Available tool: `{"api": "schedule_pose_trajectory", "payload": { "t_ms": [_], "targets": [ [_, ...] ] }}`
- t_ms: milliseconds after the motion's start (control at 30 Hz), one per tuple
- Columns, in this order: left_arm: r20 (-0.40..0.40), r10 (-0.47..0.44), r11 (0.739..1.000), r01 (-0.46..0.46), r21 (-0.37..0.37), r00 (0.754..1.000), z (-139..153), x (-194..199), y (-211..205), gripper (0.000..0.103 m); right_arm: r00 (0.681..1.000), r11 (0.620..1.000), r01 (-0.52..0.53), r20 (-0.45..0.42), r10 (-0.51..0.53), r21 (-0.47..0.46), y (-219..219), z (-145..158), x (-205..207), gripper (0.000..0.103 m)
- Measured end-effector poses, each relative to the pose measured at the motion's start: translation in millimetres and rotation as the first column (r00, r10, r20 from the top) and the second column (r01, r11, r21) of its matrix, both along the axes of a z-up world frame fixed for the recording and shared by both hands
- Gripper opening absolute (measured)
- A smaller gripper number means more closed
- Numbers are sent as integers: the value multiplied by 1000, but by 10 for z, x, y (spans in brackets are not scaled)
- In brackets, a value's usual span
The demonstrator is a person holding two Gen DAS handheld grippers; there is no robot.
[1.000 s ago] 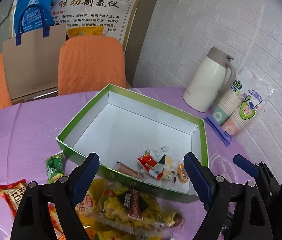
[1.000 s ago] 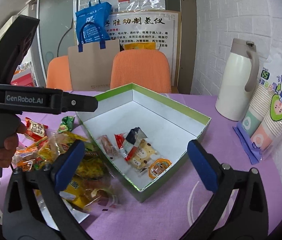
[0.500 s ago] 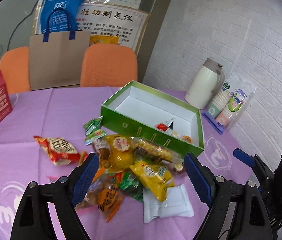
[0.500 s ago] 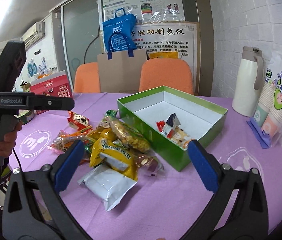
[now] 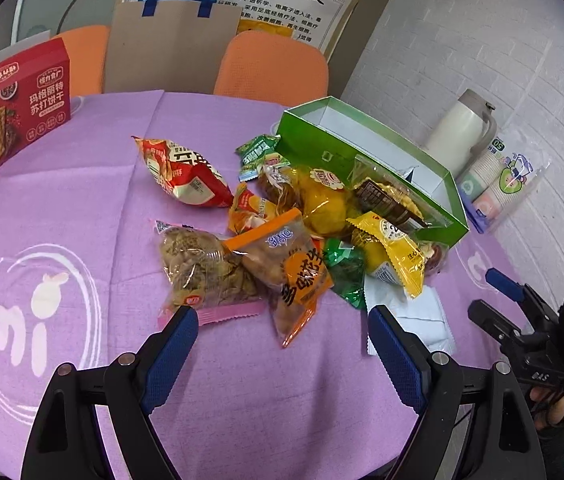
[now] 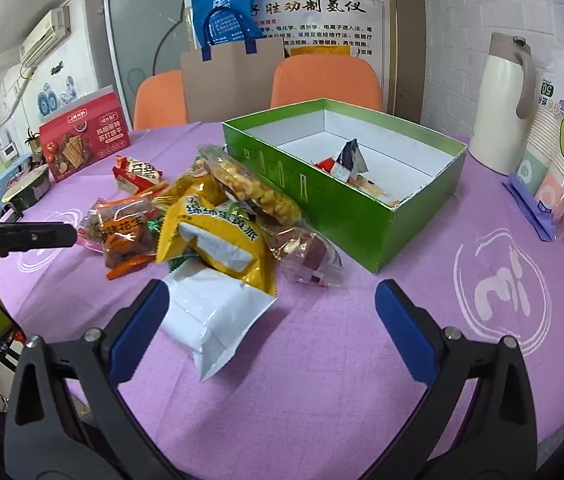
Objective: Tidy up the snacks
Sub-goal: 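Move both tools back to the pile toward the clear bag and green packet, then grasp the clear bag of red snacks with the right tool while the left tool grasps the green packet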
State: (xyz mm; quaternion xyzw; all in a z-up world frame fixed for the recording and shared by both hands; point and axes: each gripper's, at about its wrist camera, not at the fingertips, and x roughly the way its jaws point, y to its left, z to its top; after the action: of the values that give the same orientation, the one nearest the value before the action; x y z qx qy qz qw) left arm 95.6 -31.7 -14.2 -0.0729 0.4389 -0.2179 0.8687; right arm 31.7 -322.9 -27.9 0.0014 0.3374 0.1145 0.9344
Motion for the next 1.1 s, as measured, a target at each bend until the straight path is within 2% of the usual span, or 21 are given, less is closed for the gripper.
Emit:
{"api": "schedule_pose_trajectory", "payload": {
  "t_ms": [67,200,333,367,400,433,500,600,867,1100],
  "targets": [
    [12,-15,1000,15,10,1000,2,-29,-44,89,999,1000,21,-26,-21,13,-47,-48,131,102],
    [50,-74,997,73,29,996,51,-97,-181,89,998,998,49,-35,-50,-25,-87,-117,339,90],
    [63,-134,991,132,30,989,69,-81,-358,86,999,999,28,-33,-29,-22,-103,-153,475,86],
    [58,-142,990,141,25,988,61,-59,-399,82,999,999,27,-28,-28,-26,-107,-169,501,80],
    [52,-151,988,151,16,987,47,-31,-444,75,999,999,26,-33,-27,-27,-118,-191,528,59],
    [44,-161,987,161,7,986,24,7,-490,71,999,1000,20,-51,-20,-14,-139,-219,547,47],
    [22,-175,985,175,0,984,-41,102,-581,56,998,999,28,-53,-27,16,-202,-223,523,41],
    [-2,-179,984,179,-16,984,-144,236,-676,49,998,997,42,-49,-39,58,-299,-169,415,39],
    [9,-109,992,108,59,994,-235,431,-820,49,997,997,45,-60,-42,58,-381,-136,168,40],
    [-8,-136,985,136,102,991,-315,458,-870,49,997,997,50,-61,-46,65,-362,-180,138,40]
  ]
}}
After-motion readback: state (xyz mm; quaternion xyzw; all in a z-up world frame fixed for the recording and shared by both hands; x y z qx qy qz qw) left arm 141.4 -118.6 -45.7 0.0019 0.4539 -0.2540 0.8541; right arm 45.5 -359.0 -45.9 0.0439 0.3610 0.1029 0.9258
